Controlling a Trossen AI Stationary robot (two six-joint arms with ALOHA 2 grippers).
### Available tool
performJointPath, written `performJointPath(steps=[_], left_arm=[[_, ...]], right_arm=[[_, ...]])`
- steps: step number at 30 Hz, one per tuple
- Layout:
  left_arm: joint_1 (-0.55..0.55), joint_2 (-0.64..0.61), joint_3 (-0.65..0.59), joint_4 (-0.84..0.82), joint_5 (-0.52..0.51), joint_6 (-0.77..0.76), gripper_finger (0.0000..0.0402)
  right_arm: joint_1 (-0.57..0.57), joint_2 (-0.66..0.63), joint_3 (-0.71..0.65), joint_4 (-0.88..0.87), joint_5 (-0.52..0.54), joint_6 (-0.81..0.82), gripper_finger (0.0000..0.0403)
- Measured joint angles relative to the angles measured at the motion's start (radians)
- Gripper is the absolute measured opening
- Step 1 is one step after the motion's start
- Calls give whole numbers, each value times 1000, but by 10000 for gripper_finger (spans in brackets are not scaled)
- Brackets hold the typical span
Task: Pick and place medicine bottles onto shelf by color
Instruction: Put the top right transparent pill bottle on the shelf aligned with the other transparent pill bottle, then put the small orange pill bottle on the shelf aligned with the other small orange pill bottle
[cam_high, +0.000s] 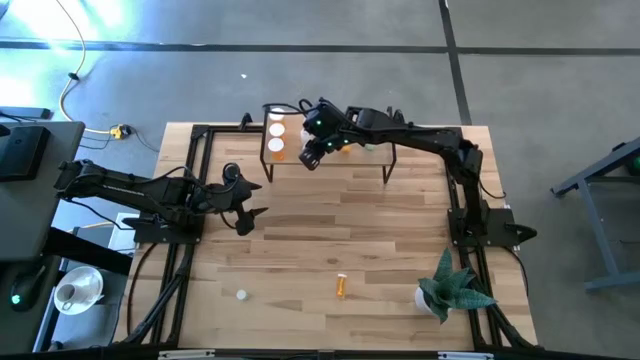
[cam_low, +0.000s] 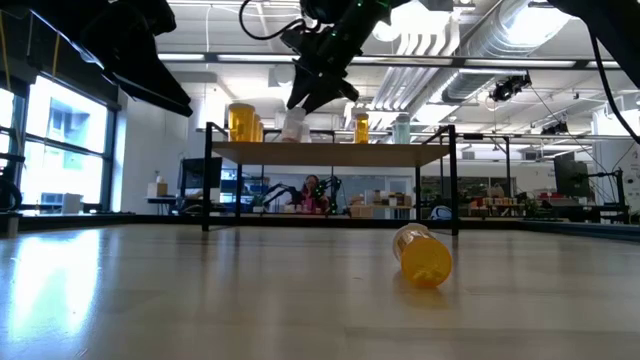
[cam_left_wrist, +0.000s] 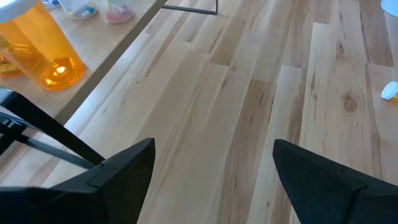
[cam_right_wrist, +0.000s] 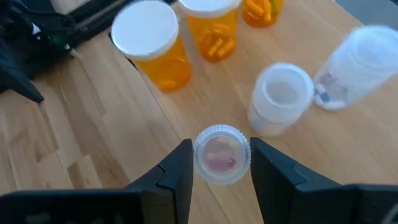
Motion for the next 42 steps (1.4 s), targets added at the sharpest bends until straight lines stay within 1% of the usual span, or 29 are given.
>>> performJointPath(steps=[9, 16, 19, 25, 30, 35, 38, 42], left_arm=[[0, 0, 0, 1, 0, 0, 315], [0, 0, 0, 0, 0, 0, 315], [0, 0, 0, 0, 0, 0, 315], [0, 0, 0, 0, 0, 0, 315], [0, 0, 0, 0, 0, 0, 315], [0, 0, 0, 0, 0, 0, 315], [0, 0, 0, 0, 0, 0, 315], [0, 0, 0, 0, 0, 0, 315]], right_arm=[[-1, 1, 1, -2, -1, -9, 123], [-1, 1, 1, 2, 0, -23, 178], [-1, 1, 1, 6, 0, -23, 192], [-3, 1, 1, 11, 50, -30, 196], [-3, 2, 43, -17, 50, -44, 196], [2, 2, 138, -110, 50, -51, 197], [12, 2, 189, -211, 45, -50, 197], [45, -1, 209, -311, 40, -50, 197]])
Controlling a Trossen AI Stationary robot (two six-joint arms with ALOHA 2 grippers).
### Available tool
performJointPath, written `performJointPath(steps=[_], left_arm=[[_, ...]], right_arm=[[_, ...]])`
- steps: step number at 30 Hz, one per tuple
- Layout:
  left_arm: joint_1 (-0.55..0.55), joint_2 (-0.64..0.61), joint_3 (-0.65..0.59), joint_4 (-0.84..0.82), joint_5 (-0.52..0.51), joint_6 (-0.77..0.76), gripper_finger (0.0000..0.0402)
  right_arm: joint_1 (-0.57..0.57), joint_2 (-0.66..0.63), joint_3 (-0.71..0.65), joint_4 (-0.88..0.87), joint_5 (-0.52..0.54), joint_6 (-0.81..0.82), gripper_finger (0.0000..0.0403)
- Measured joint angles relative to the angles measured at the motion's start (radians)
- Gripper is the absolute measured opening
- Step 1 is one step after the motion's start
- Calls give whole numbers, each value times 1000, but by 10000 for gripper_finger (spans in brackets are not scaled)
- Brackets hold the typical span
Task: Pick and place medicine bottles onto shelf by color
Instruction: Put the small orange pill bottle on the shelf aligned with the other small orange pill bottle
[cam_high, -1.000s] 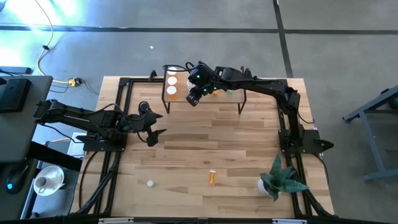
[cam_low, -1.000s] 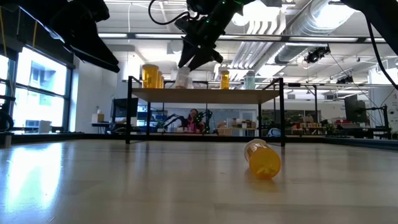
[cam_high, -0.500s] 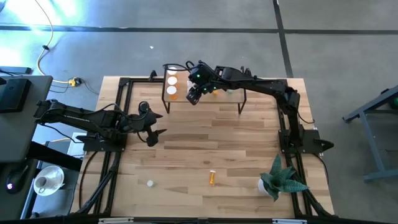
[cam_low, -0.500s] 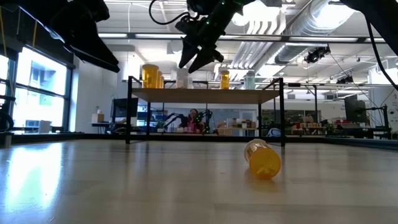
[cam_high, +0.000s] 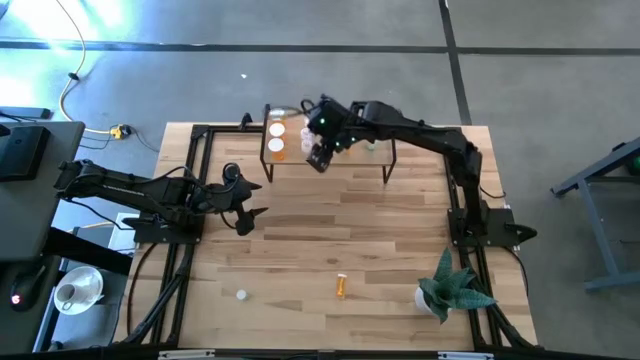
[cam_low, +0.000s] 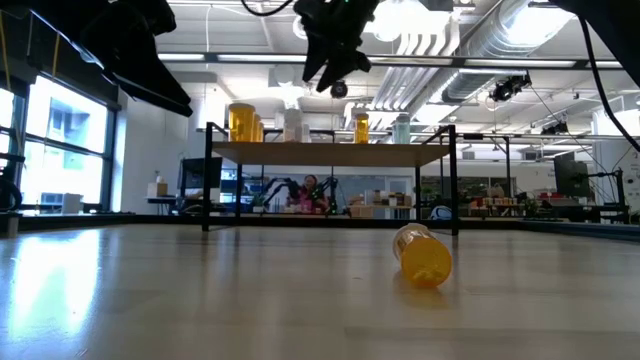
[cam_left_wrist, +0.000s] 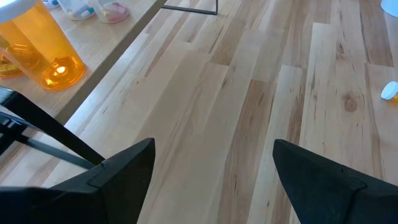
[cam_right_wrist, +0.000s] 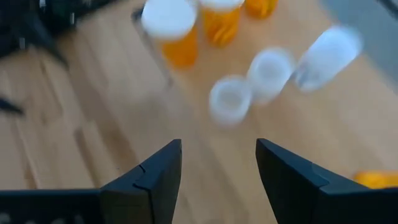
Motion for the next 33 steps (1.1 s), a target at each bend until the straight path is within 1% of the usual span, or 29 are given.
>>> performJointPath(steps=[3, 8, 14, 18, 25, 33], left_arm=[[0, 0, 0, 0, 0, 0, 315], [0, 0, 0, 0, 0, 0, 315], [0, 0, 0, 0, 0, 0, 315], [0, 0, 0, 0, 0, -6, 315], [0, 0, 0, 0, 8, -52, 315], [0, 6, 0, 0, 22, -55, 315]], right_arm=[[37, 0, -13, -70, -6, -2, 197], [120, 1, -75, -137, -5, -6, 197], [227, 1, -193, -172, -3, 42, 197], [300, 2, -288, -169, 29, 106, 197], [432, 1, -409, -179, 43, 299, 197], [602, 1, -443, -172, 48, 608, 197]])
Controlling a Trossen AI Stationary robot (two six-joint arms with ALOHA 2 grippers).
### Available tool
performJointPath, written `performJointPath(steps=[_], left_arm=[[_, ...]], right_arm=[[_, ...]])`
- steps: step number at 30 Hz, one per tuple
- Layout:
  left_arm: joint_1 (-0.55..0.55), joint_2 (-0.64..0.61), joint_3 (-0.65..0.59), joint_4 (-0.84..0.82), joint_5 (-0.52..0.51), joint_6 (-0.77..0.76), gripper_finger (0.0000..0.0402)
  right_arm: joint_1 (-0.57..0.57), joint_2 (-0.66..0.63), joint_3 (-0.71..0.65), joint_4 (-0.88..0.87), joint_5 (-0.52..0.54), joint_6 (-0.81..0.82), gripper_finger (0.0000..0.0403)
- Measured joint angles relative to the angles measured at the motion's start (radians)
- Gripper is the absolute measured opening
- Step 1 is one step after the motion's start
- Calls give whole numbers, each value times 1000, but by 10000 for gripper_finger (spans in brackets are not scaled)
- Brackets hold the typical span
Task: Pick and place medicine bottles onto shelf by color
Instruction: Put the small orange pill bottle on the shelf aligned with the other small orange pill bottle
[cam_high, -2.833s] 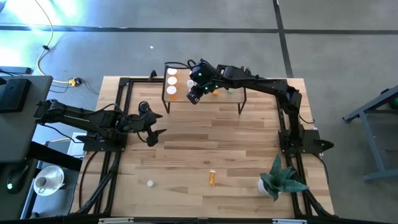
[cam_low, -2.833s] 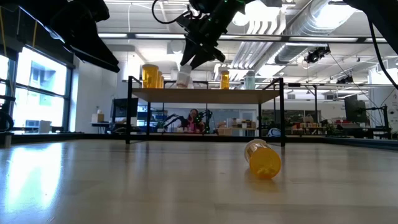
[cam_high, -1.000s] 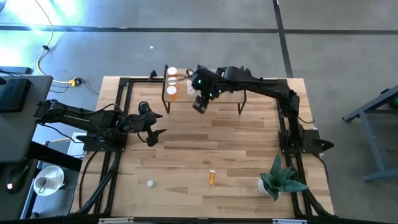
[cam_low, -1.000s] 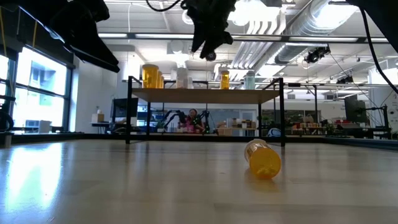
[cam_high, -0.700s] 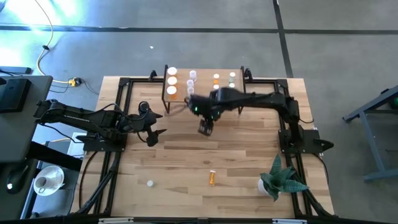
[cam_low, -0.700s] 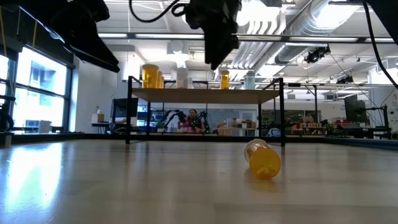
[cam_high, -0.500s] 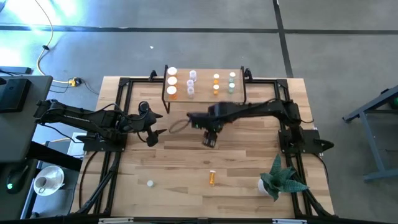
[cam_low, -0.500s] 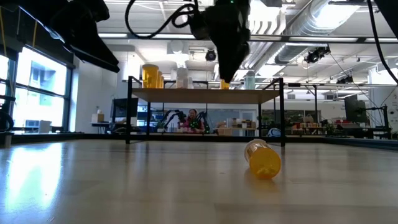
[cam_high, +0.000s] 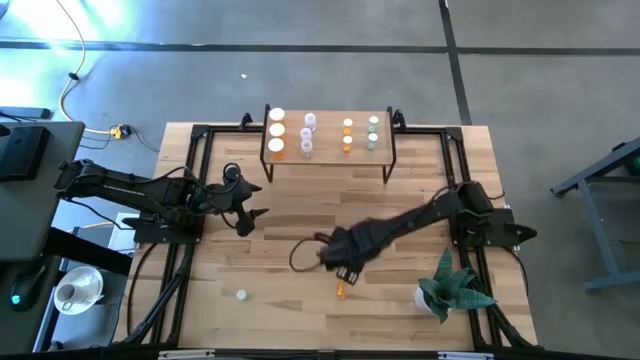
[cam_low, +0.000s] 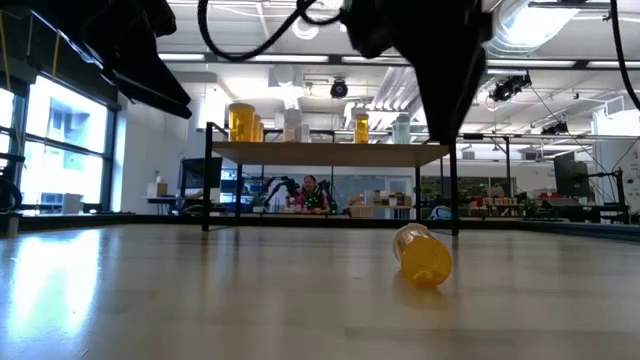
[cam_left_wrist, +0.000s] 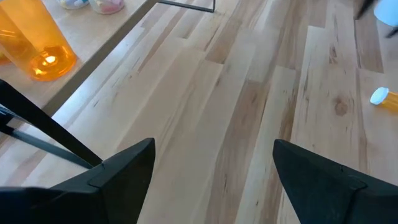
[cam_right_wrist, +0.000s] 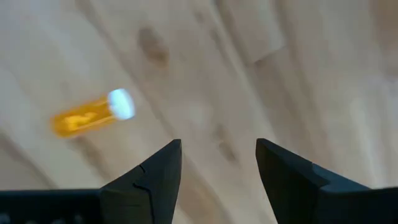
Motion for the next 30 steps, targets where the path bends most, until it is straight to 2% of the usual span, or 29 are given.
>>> performJointPath(steps=[5, 13, 22, 30], left_arm=[[0, 1, 0, 0, 4, -1, 315], [0, 1, 0, 0, 5, -24, 315], [0, 1, 0, 0, 5, -15, 315], [0, 1, 0, 0, 4, 9, 315]], right_arm=[[99, 0, 0, 66, 71, 207, 197], [161, 0, 0, 289, 77, 475, 197], [164, 14, 0, 333, 152, 644, 197], [165, 98, -1, 335, 103, 661, 197]])
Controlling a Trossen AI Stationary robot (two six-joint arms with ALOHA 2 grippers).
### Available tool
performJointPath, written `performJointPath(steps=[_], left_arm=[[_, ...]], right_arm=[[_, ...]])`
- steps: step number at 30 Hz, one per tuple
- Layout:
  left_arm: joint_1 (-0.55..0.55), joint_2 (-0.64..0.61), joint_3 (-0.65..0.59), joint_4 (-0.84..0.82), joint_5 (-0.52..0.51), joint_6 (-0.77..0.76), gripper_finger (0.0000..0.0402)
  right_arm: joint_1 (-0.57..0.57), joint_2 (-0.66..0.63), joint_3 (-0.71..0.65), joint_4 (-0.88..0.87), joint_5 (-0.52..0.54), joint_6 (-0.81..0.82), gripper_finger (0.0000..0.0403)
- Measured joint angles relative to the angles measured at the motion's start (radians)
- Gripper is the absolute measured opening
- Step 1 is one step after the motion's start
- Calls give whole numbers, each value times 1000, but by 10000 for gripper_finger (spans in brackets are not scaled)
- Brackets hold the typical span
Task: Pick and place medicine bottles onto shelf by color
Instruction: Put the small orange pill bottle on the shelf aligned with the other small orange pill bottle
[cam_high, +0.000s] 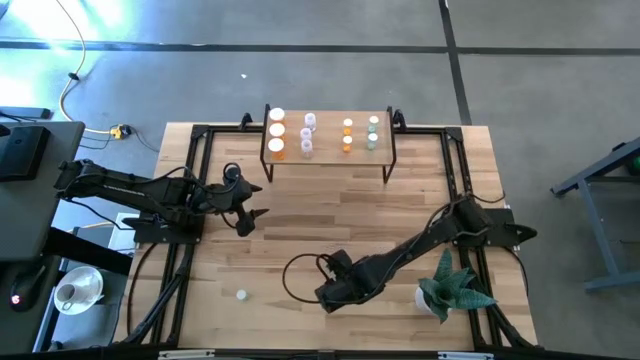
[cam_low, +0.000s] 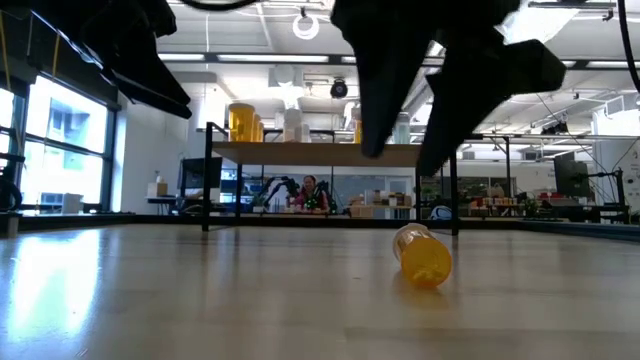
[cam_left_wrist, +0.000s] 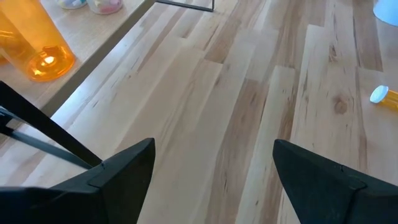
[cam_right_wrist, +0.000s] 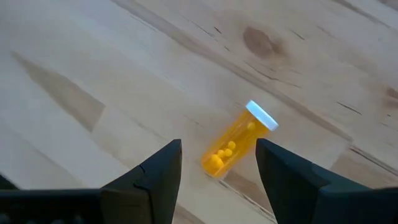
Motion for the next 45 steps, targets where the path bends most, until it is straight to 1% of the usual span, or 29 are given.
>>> performJointPath(steps=[3, 6, 15, 21, 30, 35, 38, 45], left_arm=[[0, 0, 0, 0, 0, 2, 315], [0, 0, 0, 0, 0, 2, 315], [0, 0, 0, 6, 0, 2, 315], [0, 0, 0, 7, 0, 2, 315], [0, 0, 0, 6, 0, 2, 315], [0, 0, 0, 7, 0, 2, 315], [0, 0, 0, 7, 0, 2, 315], [0, 0, 0, 7, 0, 3, 315]], right_arm=[[3, 13, 0, -10, -12, 6, 197], [9, 17, 0, 2, 2, 35, 197], [13, 51, 0, -4, 16, 44, 197], [14, 88, 0, 7, -8, 34, 197], [14, 125, 0, -30, -35, 32, 197], [15, 139, 3, -34, -73, -20, 195], [18, 139, 3, -37, -73, -28, 176], [24, 139, 6, -41, -68, -105, 89]])
